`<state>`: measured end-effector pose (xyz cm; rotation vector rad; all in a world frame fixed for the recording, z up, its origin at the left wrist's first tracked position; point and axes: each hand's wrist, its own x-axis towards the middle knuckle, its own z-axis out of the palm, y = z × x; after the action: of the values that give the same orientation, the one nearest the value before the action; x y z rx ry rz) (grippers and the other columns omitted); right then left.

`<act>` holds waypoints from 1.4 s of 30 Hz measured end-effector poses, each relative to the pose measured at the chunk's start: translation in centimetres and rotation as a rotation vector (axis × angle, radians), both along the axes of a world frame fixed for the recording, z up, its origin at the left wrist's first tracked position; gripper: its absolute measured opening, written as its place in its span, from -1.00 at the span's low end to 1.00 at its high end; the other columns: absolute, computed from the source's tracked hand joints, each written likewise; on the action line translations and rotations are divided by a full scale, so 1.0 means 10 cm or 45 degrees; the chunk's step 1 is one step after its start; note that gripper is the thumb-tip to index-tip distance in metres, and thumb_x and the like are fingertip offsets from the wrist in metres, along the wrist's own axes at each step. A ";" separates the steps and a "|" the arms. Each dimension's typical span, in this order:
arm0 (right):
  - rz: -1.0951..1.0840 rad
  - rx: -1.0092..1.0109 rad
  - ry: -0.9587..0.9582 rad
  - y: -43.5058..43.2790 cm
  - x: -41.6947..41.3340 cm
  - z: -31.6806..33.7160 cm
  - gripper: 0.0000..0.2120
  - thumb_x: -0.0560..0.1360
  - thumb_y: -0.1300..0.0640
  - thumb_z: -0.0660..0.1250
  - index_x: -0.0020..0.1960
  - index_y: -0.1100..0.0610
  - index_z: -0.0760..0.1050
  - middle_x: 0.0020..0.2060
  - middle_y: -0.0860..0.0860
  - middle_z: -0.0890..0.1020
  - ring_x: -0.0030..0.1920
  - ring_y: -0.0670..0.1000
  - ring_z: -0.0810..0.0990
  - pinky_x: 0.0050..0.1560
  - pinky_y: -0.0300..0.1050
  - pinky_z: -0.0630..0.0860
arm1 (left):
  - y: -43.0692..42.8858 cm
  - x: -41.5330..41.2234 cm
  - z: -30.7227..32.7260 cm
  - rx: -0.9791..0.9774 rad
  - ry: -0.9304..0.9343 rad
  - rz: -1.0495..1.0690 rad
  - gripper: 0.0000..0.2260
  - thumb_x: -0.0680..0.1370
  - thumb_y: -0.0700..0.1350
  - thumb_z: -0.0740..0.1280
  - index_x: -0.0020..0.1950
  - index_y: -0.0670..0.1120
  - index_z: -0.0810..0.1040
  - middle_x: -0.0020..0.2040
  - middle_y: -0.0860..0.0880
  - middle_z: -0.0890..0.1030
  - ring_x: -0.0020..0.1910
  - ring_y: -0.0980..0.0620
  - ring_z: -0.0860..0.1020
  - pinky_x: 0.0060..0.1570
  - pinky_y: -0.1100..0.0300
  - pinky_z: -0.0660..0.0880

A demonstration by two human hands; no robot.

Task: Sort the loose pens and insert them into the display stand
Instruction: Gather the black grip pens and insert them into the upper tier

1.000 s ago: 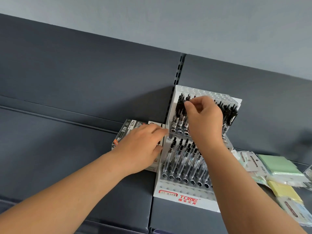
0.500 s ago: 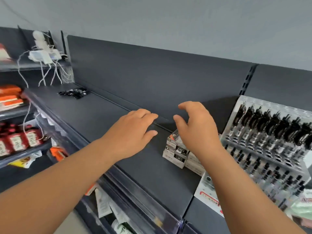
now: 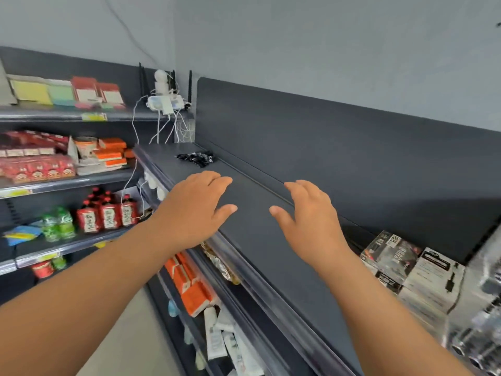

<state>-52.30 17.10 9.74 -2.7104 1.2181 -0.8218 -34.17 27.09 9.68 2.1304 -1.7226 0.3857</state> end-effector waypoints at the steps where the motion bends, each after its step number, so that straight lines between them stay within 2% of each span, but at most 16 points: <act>1: 0.005 0.021 0.006 0.01 0.17 -0.03 -0.44 0.56 -0.13 0.20 0.48 0.07 0.22 0.47 0.03 0.24 0.45 0.08 0.19 0.43 -0.01 0.20 | 0.03 0.17 -0.01 0.007 -0.001 0.010 -0.47 0.59 0.15 0.16 0.50 -0.05 0.23 0.43 -0.02 0.33 0.40 -0.02 0.29 0.37 0.07 0.27; 11: 0.003 0.166 -0.001 0.09 1.82 -0.25 -0.46 0.57 -0.12 0.19 0.49 0.05 0.20 0.48 0.01 0.22 0.47 0.06 0.15 0.45 0.01 0.15 | 0.21 1.83 -0.06 0.070 -0.013 0.073 -0.47 0.59 0.17 0.14 0.50 -0.03 0.22 0.44 0.00 0.32 0.41 -0.02 0.27 0.35 0.06 0.26; 19: -0.065 0.250 0.050 -0.17 2.71 -0.33 -0.45 0.57 -0.12 0.18 0.49 0.06 0.19 0.48 0.01 0.22 0.48 0.07 0.14 0.46 0.01 0.14 | -0.12 2.79 -0.15 0.113 0.022 0.030 -0.46 0.58 0.18 0.14 0.51 -0.02 0.22 0.44 -0.01 0.33 0.41 -0.02 0.28 0.35 0.06 0.28; 33: -0.075 0.309 -0.010 -2.00 4.15 -0.52 -0.46 0.56 -0.12 0.21 0.47 0.07 0.23 0.45 0.00 0.27 0.44 0.08 0.21 0.42 0.04 0.21 | -1.85 4.24 -0.27 0.143 0.010 0.071 -0.46 0.58 0.20 0.14 0.49 -0.03 0.24 0.43 -0.03 0.34 0.39 -0.05 0.31 0.36 0.06 0.27; 42: -0.183 0.487 0.002 -2.80 4.75 -0.73 -0.46 0.57 -0.13 0.19 0.47 0.07 0.21 0.43 0.00 0.29 0.42 0.06 0.24 0.41 -0.01 0.24 | -3.02 4.87 -0.48 0.262 0.145 0.030 -0.46 0.59 0.20 0.11 0.50 -0.03 0.21 0.42 -0.05 0.33 0.36 -0.08 0.33 0.30 0.02 0.33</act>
<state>-4.83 -10.86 2.46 -2.3414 1.4160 -0.5305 14.54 -3.07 4.92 2.2687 -1.7388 0.0937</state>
